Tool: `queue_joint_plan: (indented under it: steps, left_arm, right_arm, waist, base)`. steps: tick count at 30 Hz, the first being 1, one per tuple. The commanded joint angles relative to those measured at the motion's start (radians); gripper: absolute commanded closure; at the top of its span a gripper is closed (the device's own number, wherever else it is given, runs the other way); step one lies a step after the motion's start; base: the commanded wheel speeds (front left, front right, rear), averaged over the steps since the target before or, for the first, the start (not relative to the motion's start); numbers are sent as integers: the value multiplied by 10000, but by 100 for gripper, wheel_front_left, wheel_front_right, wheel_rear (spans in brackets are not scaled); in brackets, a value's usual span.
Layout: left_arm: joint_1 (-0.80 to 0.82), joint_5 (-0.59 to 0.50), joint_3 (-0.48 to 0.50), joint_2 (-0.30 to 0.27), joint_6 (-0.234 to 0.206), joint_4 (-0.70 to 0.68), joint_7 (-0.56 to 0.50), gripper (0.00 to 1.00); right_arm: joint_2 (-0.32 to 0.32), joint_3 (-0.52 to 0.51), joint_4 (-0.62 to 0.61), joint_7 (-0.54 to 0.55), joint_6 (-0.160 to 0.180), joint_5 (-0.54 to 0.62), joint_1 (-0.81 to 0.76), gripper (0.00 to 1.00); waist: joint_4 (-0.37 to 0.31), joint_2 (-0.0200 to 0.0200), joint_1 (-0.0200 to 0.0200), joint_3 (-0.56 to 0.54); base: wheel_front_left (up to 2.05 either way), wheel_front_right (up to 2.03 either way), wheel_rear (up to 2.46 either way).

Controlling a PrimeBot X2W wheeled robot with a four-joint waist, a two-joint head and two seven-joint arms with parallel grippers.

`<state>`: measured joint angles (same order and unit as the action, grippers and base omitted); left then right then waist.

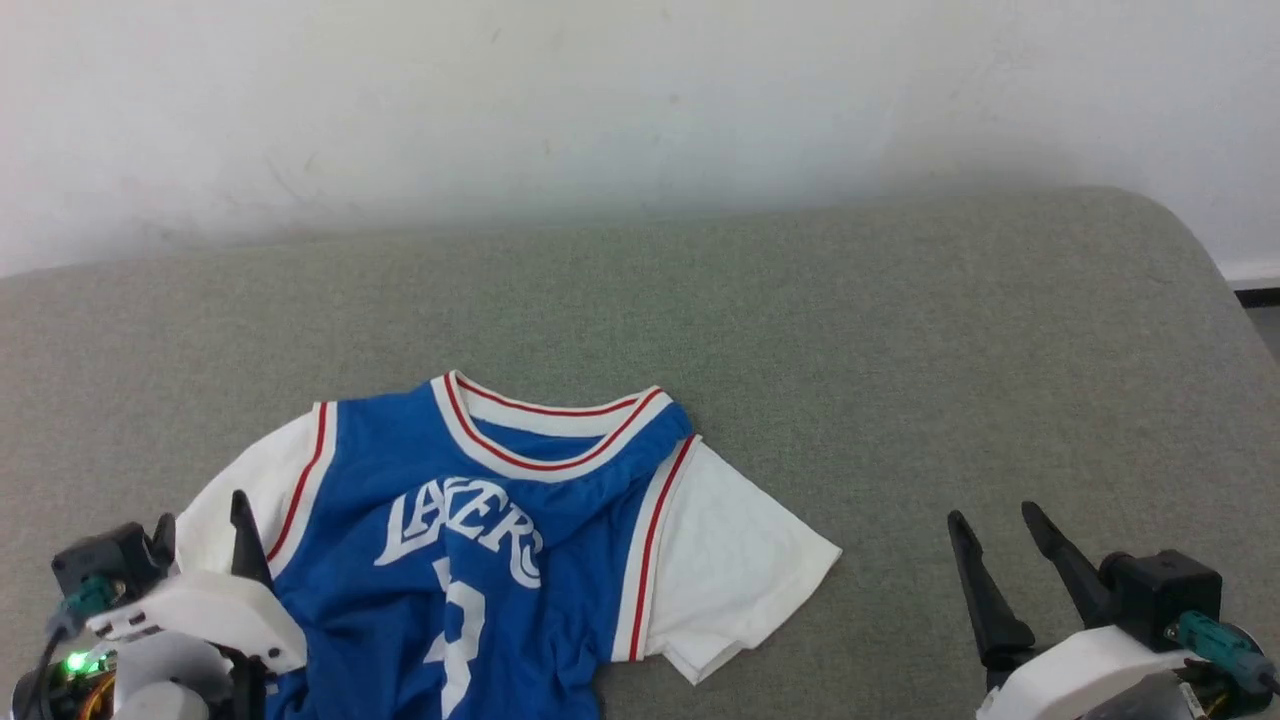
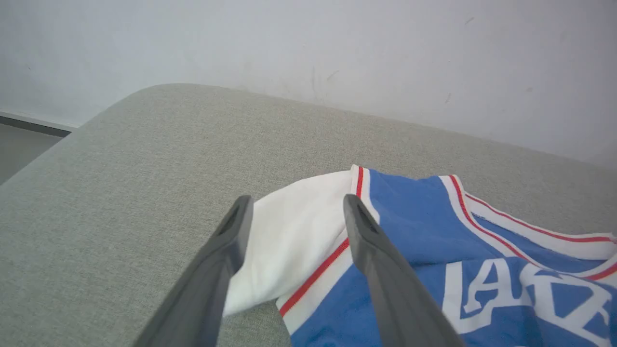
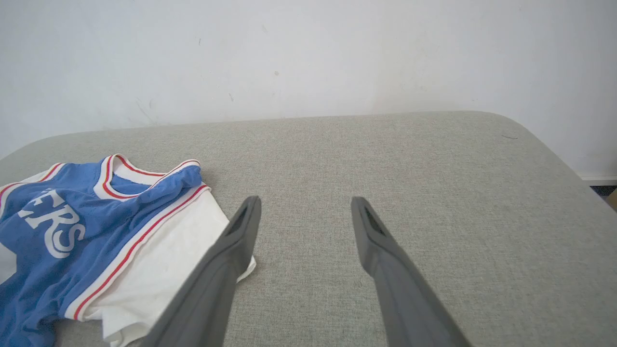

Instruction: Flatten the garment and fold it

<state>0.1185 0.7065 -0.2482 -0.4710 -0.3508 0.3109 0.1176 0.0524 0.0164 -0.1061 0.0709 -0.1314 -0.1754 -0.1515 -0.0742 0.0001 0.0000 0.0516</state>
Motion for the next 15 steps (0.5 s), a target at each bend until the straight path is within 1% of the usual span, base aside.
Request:
queue_joint_plan:
  steps: [1,3,6,8,10,13,15]
  left_arm:
    - [-317,-136,51,107,95,-295,405,0]
    - [-636,-178,118,275,100,-759,880,0]
    - [-1085,-453,150,441,102,-1375,1253,0]
    - [-1337,-707,130,594,112,-1797,1361,0]
    - [-1514,-966,129,759,127,-2179,1409,0]
    - [-1609,-1429,86,1014,184,-2728,1433,0]
    - [-1599,-1702,78,1211,255,-3033,1436,0]
  right_arm:
    - [-22,-12,-45,66,7,63,-109,0]
    - [-22,-46,-20,124,7,38,-168,0]
    - [-22,-63,227,323,7,-149,-163,0]
    - [-22,-44,623,615,7,-58,-67,0]
    - [-22,-42,1057,803,7,-263,173,0]
    - [-22,94,1825,1279,7,-260,704,0]
    - [-21,190,2365,1550,7,-15,1183,0]
  waist:
    - [9,-1,0,-215]
    - [37,-1,0,-296]
    - [103,-1,0,-334]
    - [183,-1,0,-300]
    - [294,-1,0,-234]
    - [581,-1,0,-79]
    - [809,-1,0,50]
  base:
    - [0,0,0]
    - [0,0,0]
    - [0,0,0]
    - [0,0,0]
    - [0,0,0]
    - [0,0,0]
    - [0,0,0]
